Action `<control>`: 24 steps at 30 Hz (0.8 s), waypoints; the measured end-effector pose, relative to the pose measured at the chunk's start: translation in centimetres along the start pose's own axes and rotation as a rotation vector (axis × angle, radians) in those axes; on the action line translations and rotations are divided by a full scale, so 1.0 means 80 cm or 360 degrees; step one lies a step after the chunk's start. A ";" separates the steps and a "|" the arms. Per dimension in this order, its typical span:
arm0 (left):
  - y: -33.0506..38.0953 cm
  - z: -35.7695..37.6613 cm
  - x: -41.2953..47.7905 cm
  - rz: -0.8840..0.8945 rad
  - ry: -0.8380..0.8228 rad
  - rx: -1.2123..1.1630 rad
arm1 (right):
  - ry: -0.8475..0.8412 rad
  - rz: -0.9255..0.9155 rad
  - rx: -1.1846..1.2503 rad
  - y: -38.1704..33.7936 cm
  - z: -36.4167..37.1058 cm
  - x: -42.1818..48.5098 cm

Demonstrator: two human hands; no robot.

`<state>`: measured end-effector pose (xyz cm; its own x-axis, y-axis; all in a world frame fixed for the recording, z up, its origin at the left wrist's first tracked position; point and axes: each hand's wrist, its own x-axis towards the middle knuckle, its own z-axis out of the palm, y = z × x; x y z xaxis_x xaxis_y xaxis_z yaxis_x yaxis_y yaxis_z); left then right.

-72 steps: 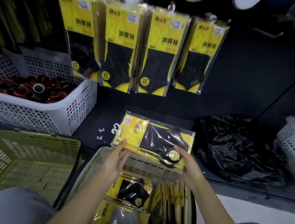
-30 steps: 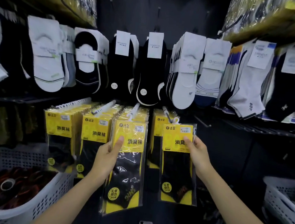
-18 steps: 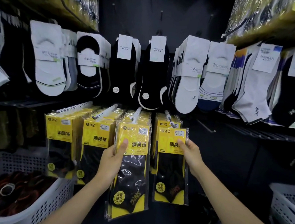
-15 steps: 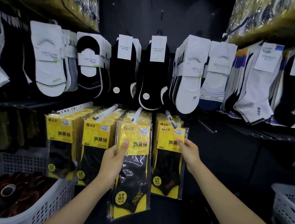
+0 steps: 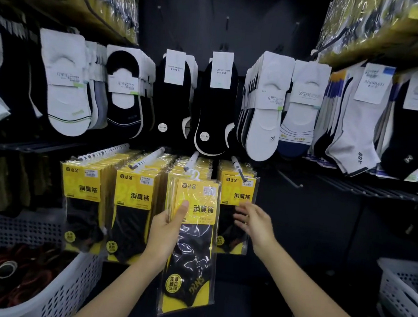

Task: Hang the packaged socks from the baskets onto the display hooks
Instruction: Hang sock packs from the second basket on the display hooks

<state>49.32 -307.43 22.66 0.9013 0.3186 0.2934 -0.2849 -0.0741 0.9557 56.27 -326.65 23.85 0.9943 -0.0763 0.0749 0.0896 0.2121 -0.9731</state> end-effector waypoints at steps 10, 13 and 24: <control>0.014 0.028 -0.027 0.0010 -0.0036 -0.0160 | -0.0311 -0.0186 -0.0022 -0.009 0.015 -0.071; 0.021 0.021 -0.028 0.0061 0.0002 -0.0026 | -0.0229 -0.0152 0.0011 -0.008 0.002 -0.068; 0.023 -0.010 -0.001 0.0225 0.0205 0.0159 | 0.0083 -0.0351 -0.0182 -0.034 -0.042 -0.024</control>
<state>48.47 -306.87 24.40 0.8040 0.4158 0.4251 -0.3659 -0.2176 0.9049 53.93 -330.38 25.65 0.9468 -0.1591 0.2796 0.2938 0.0734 -0.9530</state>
